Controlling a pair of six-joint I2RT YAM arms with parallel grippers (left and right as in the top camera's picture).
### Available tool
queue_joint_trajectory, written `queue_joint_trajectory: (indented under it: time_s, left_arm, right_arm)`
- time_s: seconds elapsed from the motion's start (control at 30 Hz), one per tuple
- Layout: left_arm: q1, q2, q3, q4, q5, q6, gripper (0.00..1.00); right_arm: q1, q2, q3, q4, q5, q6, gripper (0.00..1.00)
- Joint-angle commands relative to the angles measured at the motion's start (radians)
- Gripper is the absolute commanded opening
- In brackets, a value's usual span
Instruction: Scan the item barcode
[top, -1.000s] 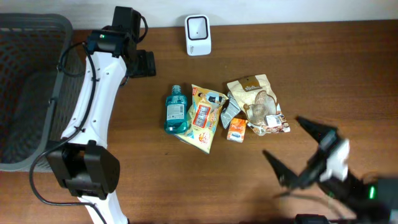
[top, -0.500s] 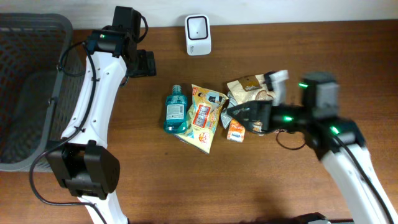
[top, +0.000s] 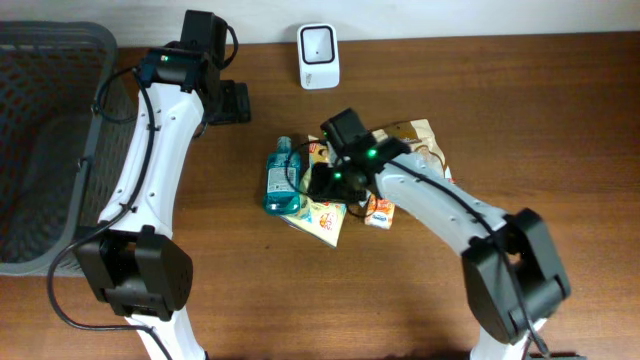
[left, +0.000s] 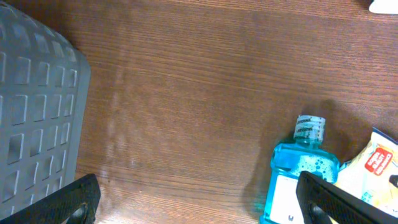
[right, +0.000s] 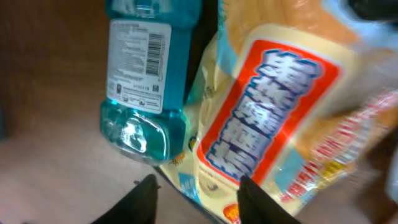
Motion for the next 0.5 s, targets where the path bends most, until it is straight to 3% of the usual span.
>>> queue_joint_trajectory:
  time_s: [0.0,0.13,0.27,0.4,0.47]
  left_arm:
    - [0.001,0.004,0.001,-0.002,-0.007,-0.01,0.99]
    - [-0.001,0.004,0.001,-0.002,-0.007,-0.01,0.99]
    - [0.0,0.004,0.001,-0.002,-0.007,-0.01,0.99]
    - [0.0,0.004,0.001,-0.002,-0.007,-0.01,0.99]
    - [0.0,0.004,0.001,-0.002,-0.007,-0.01,0.99]
  right_arm:
    - [0.011,0.076,0.012,-0.01,0.106,0.057,0.19]
    - [-0.019,0.107,0.009,-0.038,0.145,0.057,0.09]
    - [-0.087,0.107,0.008,-0.121,0.365,0.055,0.04]
    - [-0.196,0.094,0.041,-0.164,0.253,-0.073,0.04]
    - [-0.209,0.065,0.137,-0.265,0.233,-0.095,0.04]
